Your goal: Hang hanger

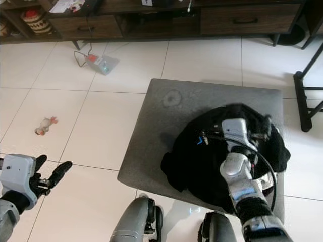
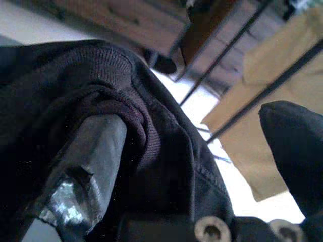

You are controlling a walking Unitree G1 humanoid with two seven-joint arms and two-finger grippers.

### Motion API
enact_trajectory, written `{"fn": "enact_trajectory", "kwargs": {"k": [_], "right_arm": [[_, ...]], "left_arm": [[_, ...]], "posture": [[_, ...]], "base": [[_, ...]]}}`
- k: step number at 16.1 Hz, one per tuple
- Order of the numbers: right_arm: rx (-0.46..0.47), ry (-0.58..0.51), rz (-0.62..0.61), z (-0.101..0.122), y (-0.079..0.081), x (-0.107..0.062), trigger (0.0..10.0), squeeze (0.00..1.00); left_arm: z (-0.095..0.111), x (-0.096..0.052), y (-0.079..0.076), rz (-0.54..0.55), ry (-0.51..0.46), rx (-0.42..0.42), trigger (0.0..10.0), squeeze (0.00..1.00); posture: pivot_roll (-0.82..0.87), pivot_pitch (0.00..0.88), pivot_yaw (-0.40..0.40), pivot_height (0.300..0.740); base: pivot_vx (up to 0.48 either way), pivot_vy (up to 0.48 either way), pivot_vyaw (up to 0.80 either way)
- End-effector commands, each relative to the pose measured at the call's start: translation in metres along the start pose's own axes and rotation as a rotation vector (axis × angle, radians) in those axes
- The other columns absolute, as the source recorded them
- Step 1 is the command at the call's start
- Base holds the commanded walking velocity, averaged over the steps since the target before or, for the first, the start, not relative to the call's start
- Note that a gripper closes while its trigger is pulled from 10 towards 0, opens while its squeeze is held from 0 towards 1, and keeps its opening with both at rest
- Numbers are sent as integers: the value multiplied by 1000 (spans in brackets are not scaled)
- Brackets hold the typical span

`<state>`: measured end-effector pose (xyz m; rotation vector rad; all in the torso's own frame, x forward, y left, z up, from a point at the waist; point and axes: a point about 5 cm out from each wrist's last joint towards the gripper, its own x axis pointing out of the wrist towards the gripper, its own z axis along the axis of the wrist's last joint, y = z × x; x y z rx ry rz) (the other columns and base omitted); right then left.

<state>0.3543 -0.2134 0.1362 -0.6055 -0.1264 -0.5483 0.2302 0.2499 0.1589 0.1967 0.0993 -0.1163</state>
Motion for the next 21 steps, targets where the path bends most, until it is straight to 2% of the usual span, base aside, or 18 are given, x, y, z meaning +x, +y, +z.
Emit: {"fn": "enact_trajectory", "kwargs": {"k": [1, 3, 6, 9, 10, 11, 13, 16, 17, 18, 20, 21], "right_arm": [[-9, -90, 123, 12, 21, -16, 10000, 0], [-17, -104, 173, 15, 33, -29, 10000, 0], [-69, -51, 104, 6, 30, -33, 10000, 0], [-154, -43, -40, -1, 11, -24, 10000, 0], [-171, -105, -132, 9, -3, -15, 10000, 0], [-178, -123, -151, 12, -6, -13, 10000, 0], [-215, -212, -253, 27, -21, -3, 10000, 0], [-131, -190, -200, 30, -19, 4, 10000, 0], [-45, -215, -61, 40, 0, -3, 10000, 0], [-36, -269, -13, 51, 9, -11, 10000, 0], [-39, -298, 15, 60, 15, -23, 10000, 0], [-111, -340, 111, 62, 27, -49, 10000, 0]], "left_arm": [[-9, -5, 7, 22, 45, -3, 10000, 0], [-9, -5, 7, 21, 45, -2, 10000, 0], [-9, -6, 6, 21, 46, -2, 10000, 0], [-9, -6, 7, 22, 47, -1, 10000, 0], [-9, -6, 7, 25, 45, -1, 10000, 0], [-9, -5, 8, 25, 45, -2, 10000, 0], [-9, -5, 8, 25, 42, -2, 10000, 0], [-8, -4, 8, 24, 42, -1, 10000, 0], [-8, -4, 8, 24, 42, 1, 10000, 0], [-8, -5, 9, 24, 43, 2, 10000, 0], [-8, -6, 9, 25, 45, 4, 10000, 0], [-8, -6, 11, 26, 49, 6, 10000, 0]], "posture": [[242, 407, 223, 653], [239, 408, 223, 653], [244, 410, 224, 653], [248, 409, 226, 653], [247, 406, 226, 653], [246, 405, 226, 653], [246, 401, 229, 653], [246, 400, 230, 653], [251, 402, 231, 653], [254, 406, 233, 653], [252, 408, 232, 653], [254, 411, 234, 653]], "base": [[0, 0, 0], [0, 0, 0], [0, 0, 0], [0, 0, 0], [0, 0, 0], [0, 0, 0], [0, 0, 0], [0, 0, 0], [0, 0, 0], [0, 0, 0], [0, 0, 0], [0, 0, 0]]}}
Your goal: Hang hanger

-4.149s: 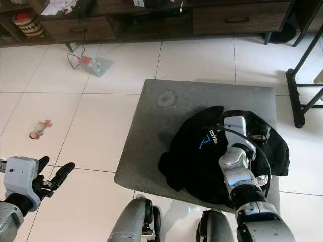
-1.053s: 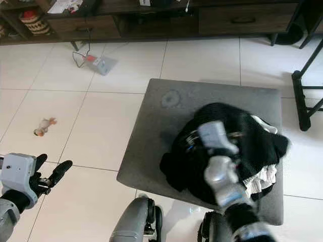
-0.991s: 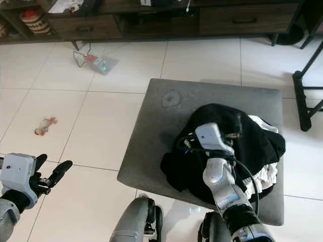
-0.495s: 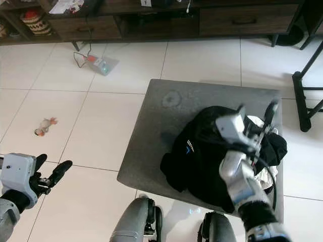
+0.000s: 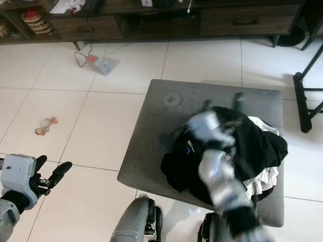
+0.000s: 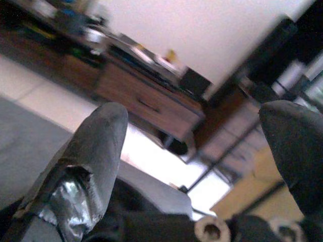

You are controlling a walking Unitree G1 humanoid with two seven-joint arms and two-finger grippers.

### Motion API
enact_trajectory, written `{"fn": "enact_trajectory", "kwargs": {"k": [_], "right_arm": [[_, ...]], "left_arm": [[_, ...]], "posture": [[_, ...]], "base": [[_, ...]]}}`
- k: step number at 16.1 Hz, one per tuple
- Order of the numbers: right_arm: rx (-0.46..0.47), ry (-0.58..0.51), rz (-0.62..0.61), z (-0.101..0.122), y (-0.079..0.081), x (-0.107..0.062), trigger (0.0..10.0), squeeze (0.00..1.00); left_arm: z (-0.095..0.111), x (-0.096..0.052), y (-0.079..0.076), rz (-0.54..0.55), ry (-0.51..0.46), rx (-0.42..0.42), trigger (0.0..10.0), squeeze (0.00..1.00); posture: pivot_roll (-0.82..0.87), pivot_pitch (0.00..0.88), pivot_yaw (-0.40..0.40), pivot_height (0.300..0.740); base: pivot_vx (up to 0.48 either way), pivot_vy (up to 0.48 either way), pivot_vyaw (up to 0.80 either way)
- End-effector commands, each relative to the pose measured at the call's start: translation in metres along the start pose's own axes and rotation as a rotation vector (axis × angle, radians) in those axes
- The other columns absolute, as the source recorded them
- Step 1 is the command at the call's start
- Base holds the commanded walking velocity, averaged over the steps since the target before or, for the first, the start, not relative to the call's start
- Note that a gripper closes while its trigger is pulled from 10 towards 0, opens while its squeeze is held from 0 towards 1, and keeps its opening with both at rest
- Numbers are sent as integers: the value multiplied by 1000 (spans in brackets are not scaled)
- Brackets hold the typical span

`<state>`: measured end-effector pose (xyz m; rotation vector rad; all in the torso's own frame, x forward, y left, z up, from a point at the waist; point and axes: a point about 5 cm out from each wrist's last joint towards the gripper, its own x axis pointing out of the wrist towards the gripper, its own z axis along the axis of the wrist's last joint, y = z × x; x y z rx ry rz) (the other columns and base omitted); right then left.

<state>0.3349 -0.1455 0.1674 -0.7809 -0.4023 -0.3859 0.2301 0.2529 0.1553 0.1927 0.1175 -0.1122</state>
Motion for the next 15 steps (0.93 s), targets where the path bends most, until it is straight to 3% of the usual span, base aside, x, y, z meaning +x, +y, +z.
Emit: {"fn": "enact_trajectory", "kwargs": {"k": [1, 3, 5, 7, 8, 10, 11, 13, 15], "right_arm": [[-50, -19, 89, 5, 11, -20, 10000, 0], [-66, 4, 139, 4, 15, -33, 10000, 0], [-66, 116, 157, -12, 10, -38, 10000, 1000], [-48, 221, 171, -29, 6, -30, 10000, 1000], [-34, 228, 175, -30, 5, -26, 10000, 0], [-3, 255, 192, -30, 4, -20, 10000, 0], [-33, 264, 217, -34, 3, -13, 10000, 0], [-192, 282, 339, -49, 5, 0, 10000, 0], [-139, 258, 407, -48, 4, 7, 10000, 0]], "left_arm": [[-4, -6, 9, 25, 32, 12, 10000, 0], [-4, -6, 9, 22, 34, 13, 10000, 0], [-5, -4, 8, 14, 37, 11, 10000, 0], [-5, -3, 8, 11, 37, 9, 10000, 0], [-5, -2, 8, 10, 37, 7, 10000, 0], [-5, -3, 8, 10, 38, 2, 10000, 0], [-5, -4, 9, 13, 40, -4, 10000, 0], [-5, -5, 11, 11, 48, 1, 10000, 0], [-5, -3, 10, 6, 48, 2, 10000, 0]], "posture": [[252, 412, 234, 653], [242, 415, 234, 653], [235, 410, 232, 653], [236, 409, 231, 653], [238, 408, 231, 653], [239, 409, 233, 653], [244, 412, 237, 653], [245, 414, 240, 653], [244, 412, 239, 653]], "base": [[0, 0, 0], [0, 0, 0], [0, 0, 0], [0, 0, 0], [0, 0, 0], [0, 0, 0], [0, 0, 0], [0, 0, 0], [0, 0, 0]]}}
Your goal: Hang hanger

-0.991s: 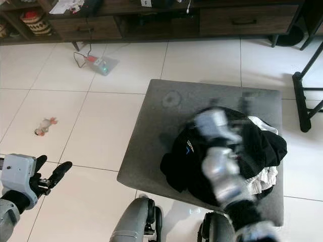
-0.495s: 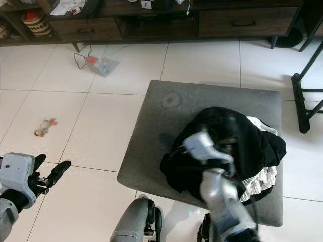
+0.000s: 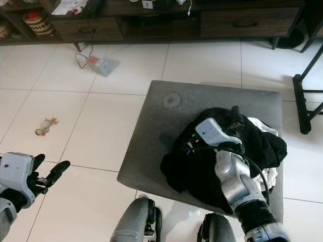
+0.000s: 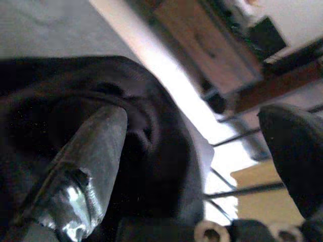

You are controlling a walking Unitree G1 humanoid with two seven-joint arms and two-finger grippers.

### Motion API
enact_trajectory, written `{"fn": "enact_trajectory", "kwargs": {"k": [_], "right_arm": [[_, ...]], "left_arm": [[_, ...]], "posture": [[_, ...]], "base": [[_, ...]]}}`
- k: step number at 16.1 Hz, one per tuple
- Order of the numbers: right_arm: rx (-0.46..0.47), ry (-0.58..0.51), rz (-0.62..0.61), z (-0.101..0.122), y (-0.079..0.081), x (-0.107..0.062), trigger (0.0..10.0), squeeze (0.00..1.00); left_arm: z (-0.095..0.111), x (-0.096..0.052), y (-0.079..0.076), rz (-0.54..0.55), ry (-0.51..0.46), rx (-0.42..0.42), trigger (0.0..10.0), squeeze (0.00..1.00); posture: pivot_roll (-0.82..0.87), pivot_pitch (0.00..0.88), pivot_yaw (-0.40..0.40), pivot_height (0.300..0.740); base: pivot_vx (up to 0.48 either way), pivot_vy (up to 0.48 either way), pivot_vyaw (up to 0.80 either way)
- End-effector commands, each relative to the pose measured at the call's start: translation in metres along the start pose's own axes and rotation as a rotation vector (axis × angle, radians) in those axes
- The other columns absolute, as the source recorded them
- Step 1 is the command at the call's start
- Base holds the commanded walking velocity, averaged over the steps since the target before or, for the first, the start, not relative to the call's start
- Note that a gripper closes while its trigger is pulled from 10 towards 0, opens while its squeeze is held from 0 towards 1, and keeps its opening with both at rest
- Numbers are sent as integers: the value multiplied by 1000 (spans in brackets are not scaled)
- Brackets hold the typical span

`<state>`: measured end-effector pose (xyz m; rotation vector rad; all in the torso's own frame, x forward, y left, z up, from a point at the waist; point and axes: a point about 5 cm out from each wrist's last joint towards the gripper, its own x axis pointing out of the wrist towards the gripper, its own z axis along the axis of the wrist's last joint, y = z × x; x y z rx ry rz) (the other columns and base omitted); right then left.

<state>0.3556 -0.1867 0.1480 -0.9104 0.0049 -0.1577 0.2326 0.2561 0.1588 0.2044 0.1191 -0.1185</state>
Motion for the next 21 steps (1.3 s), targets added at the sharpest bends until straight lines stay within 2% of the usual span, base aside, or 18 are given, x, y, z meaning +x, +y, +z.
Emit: {"fn": "enact_trajectory", "kwargs": {"k": [1, 2, 3, 4, 5, 6, 7, 8, 9, 11, 12, 14, 17, 18, 19, 21], "right_arm": [[90, -77, 108, 4, 3, -2, 10000, 0], [71, -112, 118, 3, -7, 0, 10000, 0], [183, -122, 124, -6, -26, 5, 10000, 0], [274, -161, 164, -10, -38, 7, 10000, 0], [312, -181, 223, -11, -41, 9, 10000, 0], [245, -191, 320, -22, -40, 11, 10000, 0], [161, -145, 362, -33, -38, 13, 10000, 0], [184, -129, 401, -38, -37, 15, 10000, 0], [252, -138, 449, -36, -35, 17, 10000, 0], [316, -194, 478, -27, -39, 22, 10000, 0], [305, -207, 474, -24, -43, 25, 10000, 0], [227, -229, 462, -14, -45, 31, 10000, 0], [133, -285, 503, -2, -36, 32, 10000, 0], [74, -287, 536, -2, -32, 31, 10000, 0], [-34, -293, 576, -3, -27, 29, 10000, 0], [-76, -296, 581, -4, -28, 29, 10000, 0]], "left_arm": [[-8, -4, 6, 11, 45, -11, 10000, 0], [-8, -3, 5, 10, 44, -12, 10000, 0], [-8, -1, 4, 8, 40, -16, 10000, 0], [-9, 0, 3, 7, 36, -22, 10000, 0], [-9, 1, 2, 6, 33, -26, 10000, 0], [-10, 3, -2, -2, 32, -33, 10000, 0], [-10, 3, -4, -9, 31, -40, 10000, 0], [-10, 3, -6, -15, 31, -44, 10000, 0], [-10, 2, -7, -23, 34, -45, 10000, 0], [-8, 0, -8, -27, 33, -45, 10000, 0], [-9, -2, -8, -26, 34, -45, 10000, 0], [-11, -7, -10, -18, 42, -52, 10000, 0], [-13, -11, -13, -15, 46, -59, 10000, 0], [-13, -11, -12, -13, 47, -58, 10000, 0], [-13, -12, -11, -9, 48, -57, 10000, 0], [-14, -14, -11, -6, 51, -57, 10000, 0]], "posture": [[239, 414, 237, 653], [233, 413, 233, 653], [214, 410, 217, 653], [211, 409, 215, 653], [202, 409, 209, 653], [191, 417, 201, 653], [189, 425, 199, 653], [191, 433, 195, 653], [195, 444, 194, 653], [200, 465, 185, 653], [202, 471, 182, 653], [203, 475, 169, 653], [212, 478, 166, 653], [214, 476, 166, 653], [212, 475, 165, 653], [211, 474, 163, 653]], "base": [[0, 0, 0], [0, 0, 0], [0, 0, 0], [0, 0, 0], [0, 0, 0], [0, 0, 0], [0, 0, 0], [0, 0, 0], [0, 0, 0], [0, 0, 0], [0, 0, 0], [0, 0, 0], [0, 0, 0], [0, 0, 0], [0, 0, 0], [0, 0, 0]]}}
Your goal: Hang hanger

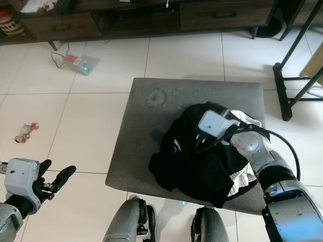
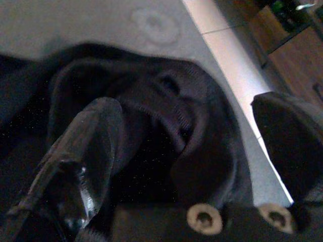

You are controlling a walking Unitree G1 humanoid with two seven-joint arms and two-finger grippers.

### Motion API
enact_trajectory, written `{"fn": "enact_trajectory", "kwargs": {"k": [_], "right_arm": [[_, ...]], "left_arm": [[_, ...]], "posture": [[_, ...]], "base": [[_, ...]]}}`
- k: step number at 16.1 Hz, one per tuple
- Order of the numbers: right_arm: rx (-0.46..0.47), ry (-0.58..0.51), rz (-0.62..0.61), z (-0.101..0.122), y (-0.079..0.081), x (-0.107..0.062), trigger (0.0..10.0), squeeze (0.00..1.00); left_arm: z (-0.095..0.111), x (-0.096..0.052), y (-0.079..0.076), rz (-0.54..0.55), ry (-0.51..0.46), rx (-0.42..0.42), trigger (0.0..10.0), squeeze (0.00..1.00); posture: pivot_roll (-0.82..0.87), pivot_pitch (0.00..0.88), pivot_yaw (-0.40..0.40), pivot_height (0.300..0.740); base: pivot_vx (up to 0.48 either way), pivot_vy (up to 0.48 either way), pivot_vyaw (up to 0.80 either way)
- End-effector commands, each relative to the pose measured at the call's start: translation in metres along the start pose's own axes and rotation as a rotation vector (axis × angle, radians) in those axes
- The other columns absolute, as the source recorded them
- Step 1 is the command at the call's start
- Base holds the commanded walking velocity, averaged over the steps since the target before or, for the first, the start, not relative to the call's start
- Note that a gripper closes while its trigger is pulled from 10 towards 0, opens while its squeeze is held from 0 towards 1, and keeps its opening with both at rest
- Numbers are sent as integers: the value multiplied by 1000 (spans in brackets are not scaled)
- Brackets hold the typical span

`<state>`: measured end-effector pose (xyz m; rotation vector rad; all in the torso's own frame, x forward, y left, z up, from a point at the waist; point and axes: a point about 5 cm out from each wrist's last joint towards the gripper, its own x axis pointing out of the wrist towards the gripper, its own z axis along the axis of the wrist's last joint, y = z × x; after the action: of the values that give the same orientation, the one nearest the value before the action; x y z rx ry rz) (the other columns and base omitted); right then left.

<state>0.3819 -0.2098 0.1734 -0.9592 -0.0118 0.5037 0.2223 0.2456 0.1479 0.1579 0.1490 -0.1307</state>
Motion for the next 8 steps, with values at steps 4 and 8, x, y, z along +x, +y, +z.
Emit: {"fn": "enact_trajectory", "kwargs": {"k": [4, 8], "right_arm": [[-191, 69, 21, -9, -1, -4, 10000, 0], [-238, 85, -1, -10, -2, -4, 10000, 0]], "left_arm": [[-5, -6, 1, 11, 27, -14, 10000, 0], [-5, -6, 1, 9, 27, -13, 10000, 0]], "posture": [[201, 459, 164, 653], [202, 452, 166, 653]], "base": [[0, 0, 0], [0, 0, 0]]}}
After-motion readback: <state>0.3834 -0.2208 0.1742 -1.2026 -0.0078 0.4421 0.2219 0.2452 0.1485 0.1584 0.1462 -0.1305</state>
